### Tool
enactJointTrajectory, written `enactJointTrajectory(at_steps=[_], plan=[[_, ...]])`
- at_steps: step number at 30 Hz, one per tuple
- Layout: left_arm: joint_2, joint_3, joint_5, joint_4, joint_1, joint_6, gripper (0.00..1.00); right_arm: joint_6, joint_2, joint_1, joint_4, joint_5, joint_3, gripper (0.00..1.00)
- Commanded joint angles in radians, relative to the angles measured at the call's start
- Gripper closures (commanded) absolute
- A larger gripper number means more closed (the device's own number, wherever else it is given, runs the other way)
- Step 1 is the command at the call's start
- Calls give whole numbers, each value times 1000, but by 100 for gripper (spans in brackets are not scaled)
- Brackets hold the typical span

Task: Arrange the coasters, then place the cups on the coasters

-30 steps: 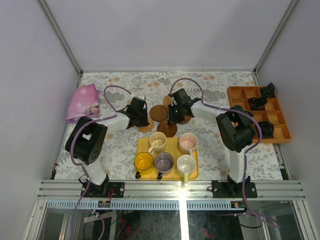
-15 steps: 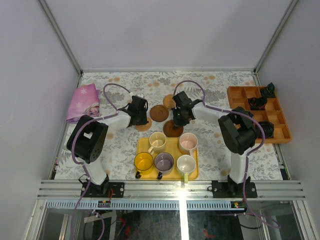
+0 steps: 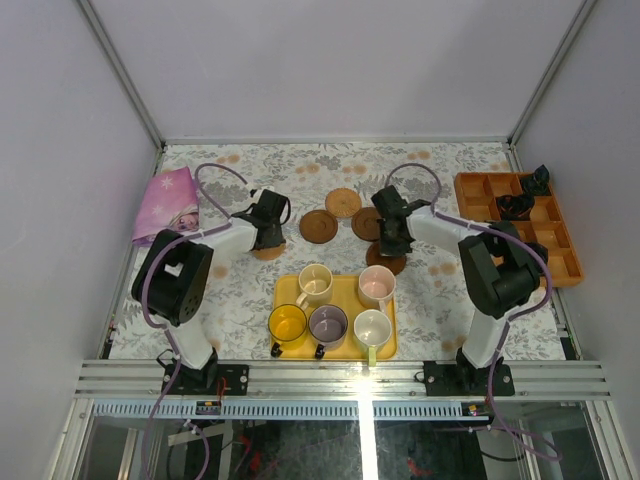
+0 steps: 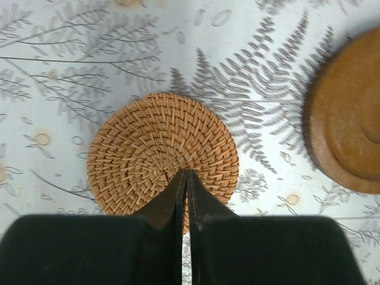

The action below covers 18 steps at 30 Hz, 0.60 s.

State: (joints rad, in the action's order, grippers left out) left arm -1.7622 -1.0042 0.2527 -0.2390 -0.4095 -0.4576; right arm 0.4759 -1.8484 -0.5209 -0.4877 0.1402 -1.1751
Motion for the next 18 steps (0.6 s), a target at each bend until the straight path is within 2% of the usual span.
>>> enactJointTrajectory(at_steps=[1,6,10,18], plan=[[0,-26,67,-40,43,-16,100,6,-4,123,-173,154,102,100],[-7,-46,58,-41,86,-18,100,-19,-14,238,-165,217,80,100],[-30,-78,29,-40,116,-17,100,-48,-86,312,-133,212,-4,100],[-123,-168,-26,-60,130,-5,100,-93,-267,340,-123,149,-255,100]])
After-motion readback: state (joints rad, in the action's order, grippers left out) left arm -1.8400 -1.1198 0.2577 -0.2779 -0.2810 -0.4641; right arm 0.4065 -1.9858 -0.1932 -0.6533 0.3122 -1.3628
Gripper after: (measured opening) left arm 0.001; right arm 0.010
